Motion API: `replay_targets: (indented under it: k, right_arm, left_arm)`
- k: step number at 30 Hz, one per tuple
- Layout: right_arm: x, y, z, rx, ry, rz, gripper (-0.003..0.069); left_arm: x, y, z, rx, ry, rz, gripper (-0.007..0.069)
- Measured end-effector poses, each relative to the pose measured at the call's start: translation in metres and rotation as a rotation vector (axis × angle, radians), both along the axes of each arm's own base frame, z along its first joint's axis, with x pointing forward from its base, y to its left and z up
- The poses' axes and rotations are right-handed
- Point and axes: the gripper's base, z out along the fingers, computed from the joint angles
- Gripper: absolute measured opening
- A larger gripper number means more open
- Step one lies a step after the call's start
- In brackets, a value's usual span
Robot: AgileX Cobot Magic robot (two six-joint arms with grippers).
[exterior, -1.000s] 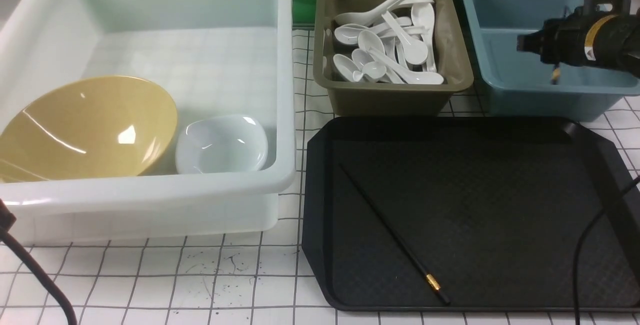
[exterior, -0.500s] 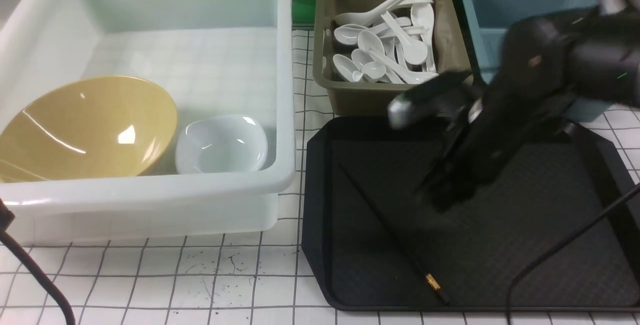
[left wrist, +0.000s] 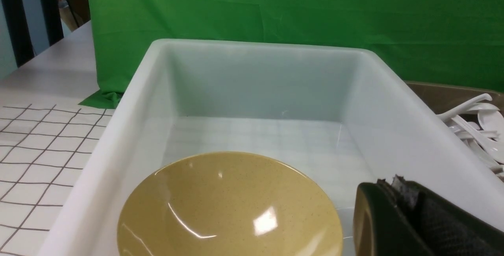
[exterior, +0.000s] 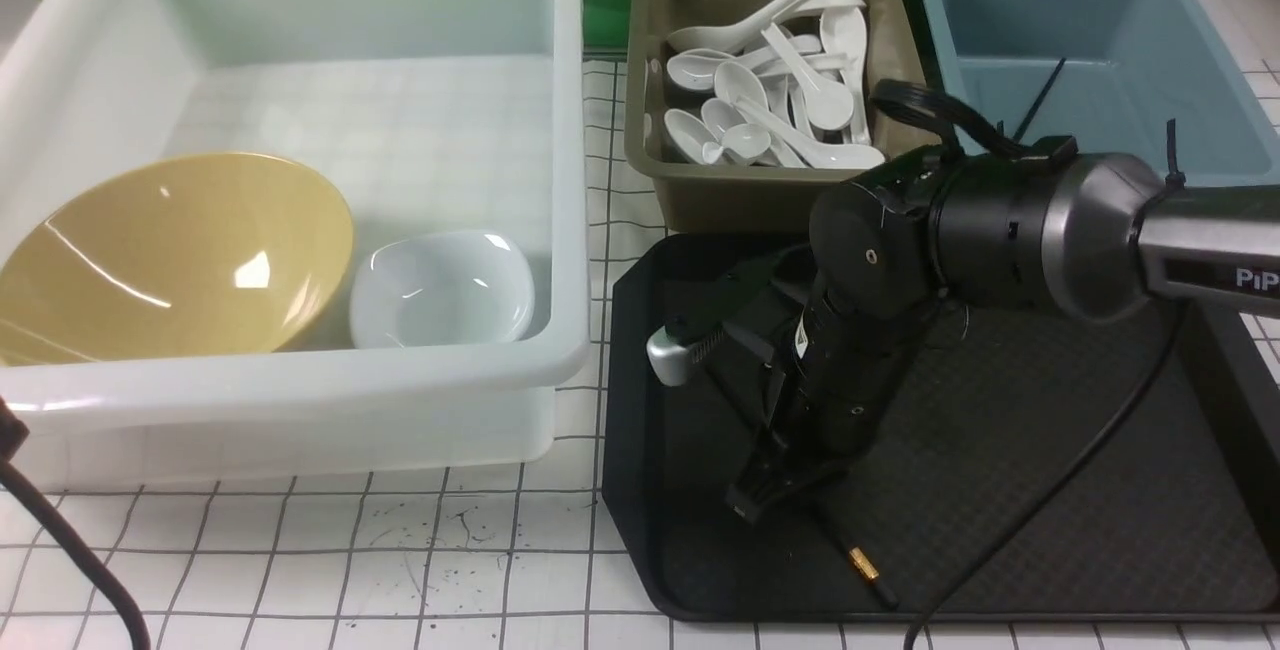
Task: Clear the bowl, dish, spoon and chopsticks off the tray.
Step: Use the right arm to grab a chopstick
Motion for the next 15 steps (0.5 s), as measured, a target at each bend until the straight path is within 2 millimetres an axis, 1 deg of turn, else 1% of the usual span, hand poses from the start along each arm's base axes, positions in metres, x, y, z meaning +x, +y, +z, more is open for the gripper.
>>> replay_targets:
  k: [2,3,4,7,8,9,11,12,13,15]
  right_arm:
    - [-0.005,-0.001,-0.001,-0.004,0.024,0.012,0.0048]
    - [-0.007,-0.002,0.004,0.002,0.019,0.016,0.0037]
    - [-0.007,-0.002,0.004,0.002,0.018,0.017,0.0036]
    - [-0.013,-0.008,0.04,0.052,-0.062,0.031,0.0035]
    - [-0.013,-0.008,0.04,0.052,-0.062,0.031,0.0035]
    - [-0.017,-0.013,0.064,0.093,-0.127,0.038,0.0035]
    - [-0.018,-0.021,0.083,0.126,-0.182,0.03,0.0035]
    - [-0.017,-0.028,0.094,0.145,-0.212,0.01,0.0035]
    - [-0.017,-0.034,0.102,0.155,-0.231,-0.011,0.0035]
    - [-0.012,-0.044,0.105,0.157,-0.24,-0.052,0.0043]
  left_arm:
    - [0.0,0.0,0.0,0.0,0.0,0.0,-0.0006]
    - [0.0,0.0,0.0,0.0,0.0,0.0,-0.0006]
    - [0.0,0.0,0.0,0.0,0.0,0.0,-0.0006]
    - [0.0,0.0,0.0,0.0,0.0,0.0,-0.0006]
    - [0.0,0.0,0.0,0.0,0.0,0.0,-0.0006]
    - [0.0,0.0,0.0,0.001,0.0,0.0,-0.0006]
    - [0.0,0.0,0.0,0.001,0.0,0.0,-0.0006]
    - [0.0,0.0,0.0,0.001,0.0,0.0,-0.0006]
    - [0.0,0.0,0.0,0.003,0.0,0.0,-0.0006]
    - [0.0,0.0,0.0,0.004,0.0,0.0,-0.0006]
